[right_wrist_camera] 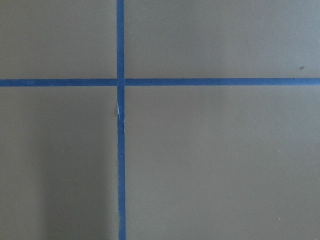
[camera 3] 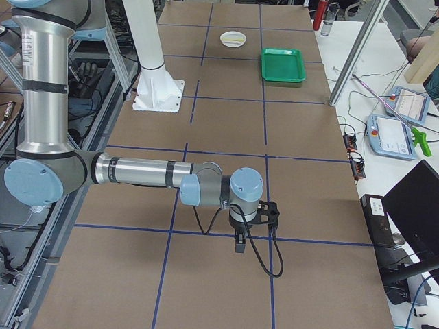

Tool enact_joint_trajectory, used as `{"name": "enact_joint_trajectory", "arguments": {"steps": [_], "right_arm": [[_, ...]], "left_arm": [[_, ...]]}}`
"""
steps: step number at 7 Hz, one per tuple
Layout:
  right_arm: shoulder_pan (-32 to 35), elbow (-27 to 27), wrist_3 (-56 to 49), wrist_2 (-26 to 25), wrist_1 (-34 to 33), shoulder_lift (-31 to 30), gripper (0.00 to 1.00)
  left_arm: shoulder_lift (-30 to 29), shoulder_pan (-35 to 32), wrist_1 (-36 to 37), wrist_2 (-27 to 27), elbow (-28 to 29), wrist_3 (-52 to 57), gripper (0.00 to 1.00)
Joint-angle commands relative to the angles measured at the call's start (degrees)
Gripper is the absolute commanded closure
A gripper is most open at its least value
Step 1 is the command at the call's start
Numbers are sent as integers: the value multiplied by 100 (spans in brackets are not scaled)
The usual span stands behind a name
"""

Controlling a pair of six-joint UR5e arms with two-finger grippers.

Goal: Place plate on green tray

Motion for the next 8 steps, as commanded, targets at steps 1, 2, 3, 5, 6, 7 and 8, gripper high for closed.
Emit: {"name": "enact_joint_trajectory", "arguments": {"steps": [1, 2, 3, 5, 6, 7, 8], "right_arm": [[0, 0, 0, -2, 0, 0, 0], [0, 0, 0, 7, 0, 0, 0], [0, 0, 0, 7, 0, 0, 0], [0, 0, 0, 7, 0, 0, 0], [0, 0, 0, -2, 0, 0, 0], [0, 0, 0, -2, 0, 0, 0], [0, 0, 0, -2, 0, 0, 0]], "left_arm": [[153, 17, -363, -598, 51, 30, 0], [363, 278, -956, -752, 103, -5, 0], [792, 490, -1676, -753, 130, -14, 0], [1235, 1006, -3013, -788, 139, -1987, 0], [1305, 1254, -3210, -980, 139, -2426, 0], [1323, 1344, -3256, -1538, 165, -2500, 0], [1324, 1675, -3413, -1588, 226, -3014, 0]]}}
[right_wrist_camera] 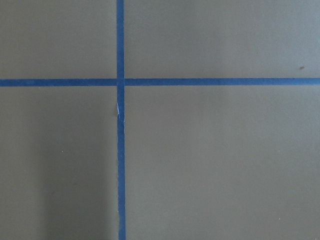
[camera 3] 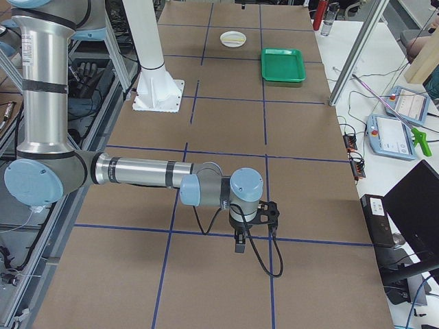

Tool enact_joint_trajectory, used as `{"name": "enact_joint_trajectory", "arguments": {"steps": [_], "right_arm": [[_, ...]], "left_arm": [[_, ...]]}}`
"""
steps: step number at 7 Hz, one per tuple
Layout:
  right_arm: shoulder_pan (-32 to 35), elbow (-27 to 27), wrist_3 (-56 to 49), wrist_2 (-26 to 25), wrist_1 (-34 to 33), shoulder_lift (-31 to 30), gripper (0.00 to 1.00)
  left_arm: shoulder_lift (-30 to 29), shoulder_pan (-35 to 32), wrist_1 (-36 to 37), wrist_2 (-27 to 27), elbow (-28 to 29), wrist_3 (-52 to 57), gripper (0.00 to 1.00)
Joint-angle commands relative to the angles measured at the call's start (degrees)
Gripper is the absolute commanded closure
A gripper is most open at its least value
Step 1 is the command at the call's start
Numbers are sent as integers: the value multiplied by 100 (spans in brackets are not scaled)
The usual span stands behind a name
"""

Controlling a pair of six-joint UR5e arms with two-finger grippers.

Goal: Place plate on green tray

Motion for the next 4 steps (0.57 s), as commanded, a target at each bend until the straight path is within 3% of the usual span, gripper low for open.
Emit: {"name": "enact_joint_trajectory", "arguments": {"steps": [1, 2, 3, 4], "right_arm": [[0, 0, 0, -1, 0, 0, 0], [0, 0, 0, -1, 0, 0, 0], [0, 0, 0, -1, 0, 0, 0], [0, 0, 0, -1, 0, 0, 0]], "left_arm": [[30, 892, -1222, -203, 325, -1542, 0], [99, 1367, -2372, -160, 658, -2484, 0], [352, 1494, -3315, -3, 1035, -2597, 0], [355, 1661, -3524, 60, 1187, -2903, 0]]}}
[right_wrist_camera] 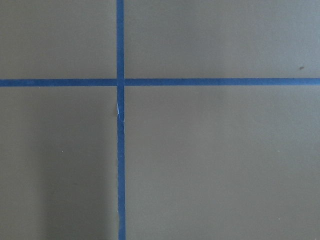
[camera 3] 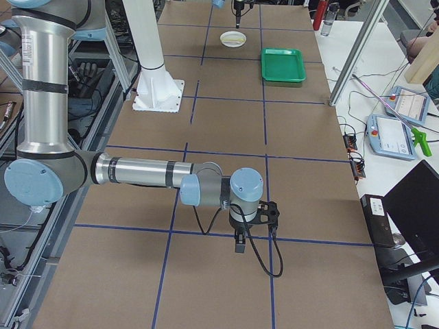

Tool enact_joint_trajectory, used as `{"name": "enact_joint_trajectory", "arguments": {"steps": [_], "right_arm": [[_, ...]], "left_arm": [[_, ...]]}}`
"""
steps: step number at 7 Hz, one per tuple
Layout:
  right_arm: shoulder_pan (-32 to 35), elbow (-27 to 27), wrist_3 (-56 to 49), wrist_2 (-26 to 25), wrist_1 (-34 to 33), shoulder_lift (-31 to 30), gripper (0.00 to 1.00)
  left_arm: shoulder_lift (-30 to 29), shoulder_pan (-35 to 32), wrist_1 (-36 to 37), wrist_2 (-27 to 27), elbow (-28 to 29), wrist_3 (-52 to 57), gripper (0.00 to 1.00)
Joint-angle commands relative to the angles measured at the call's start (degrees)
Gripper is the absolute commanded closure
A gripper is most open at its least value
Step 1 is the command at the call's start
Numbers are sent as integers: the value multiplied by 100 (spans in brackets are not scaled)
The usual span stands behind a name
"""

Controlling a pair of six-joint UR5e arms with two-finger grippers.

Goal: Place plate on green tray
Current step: 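Reach the left gripper to the white plate's rim and grasp it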

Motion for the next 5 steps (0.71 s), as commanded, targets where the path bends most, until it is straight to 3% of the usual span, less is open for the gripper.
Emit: {"name": "enact_joint_trajectory", "arguments": {"steps": [1, 3, 4, 5], "right_arm": [[0, 0, 0, 9, 0, 0, 0], [0, 0, 0, 0, 0, 0, 0], [0, 0, 0, 9, 0, 0, 0], [0, 0, 0, 0, 0, 0, 0]], "left_arm": [[89, 456, -693, 101, 275, -553, 0], [80, 632, -957, 92, 266, -1018, 4], [71, 799, -1010, 101, 257, -1142, 28], [89, 801, -1002, 101, 248, -1152, 95]]}}
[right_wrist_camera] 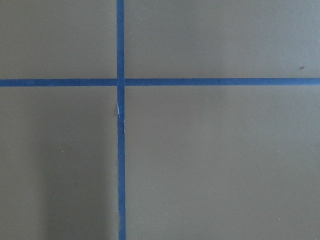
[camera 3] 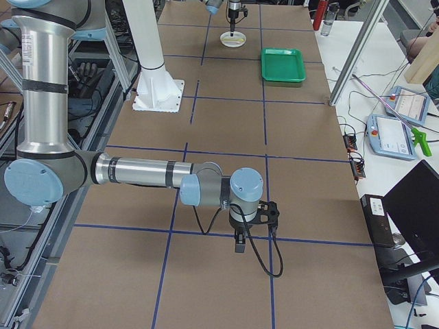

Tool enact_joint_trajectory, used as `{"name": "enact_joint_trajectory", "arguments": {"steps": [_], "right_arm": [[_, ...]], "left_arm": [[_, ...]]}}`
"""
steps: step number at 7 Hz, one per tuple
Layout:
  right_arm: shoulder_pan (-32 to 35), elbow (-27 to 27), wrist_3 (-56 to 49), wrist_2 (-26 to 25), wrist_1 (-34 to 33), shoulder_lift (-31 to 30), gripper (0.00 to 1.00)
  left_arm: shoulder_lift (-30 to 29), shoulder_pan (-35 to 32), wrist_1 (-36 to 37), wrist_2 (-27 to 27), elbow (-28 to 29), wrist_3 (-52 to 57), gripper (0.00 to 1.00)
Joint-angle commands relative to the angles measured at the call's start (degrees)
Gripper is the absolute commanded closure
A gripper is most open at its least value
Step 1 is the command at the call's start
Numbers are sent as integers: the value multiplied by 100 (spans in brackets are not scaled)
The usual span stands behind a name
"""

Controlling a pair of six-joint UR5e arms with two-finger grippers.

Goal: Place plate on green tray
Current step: 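Reach the left gripper to the white plate's rim and grasp it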

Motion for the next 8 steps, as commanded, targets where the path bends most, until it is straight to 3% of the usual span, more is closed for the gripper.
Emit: {"name": "enact_joint_trajectory", "arguments": {"steps": [1, 6, 7, 8], "right_arm": [[0, 0, 0, 5, 0, 0, 0], [0, 0, 0, -4, 0, 0, 0], [0, 0, 0, -4, 0, 0, 0], [0, 0, 0, -4, 0, 0, 0]], "left_arm": [[7, 71, -41, -14, -34, -60, 100], [15, 44, -6, -224, -315, -77, 100], [24, 27, 20, -486, -498, -77, 100], [33, 0, 64, -1071, -648, -112, 100]]}}
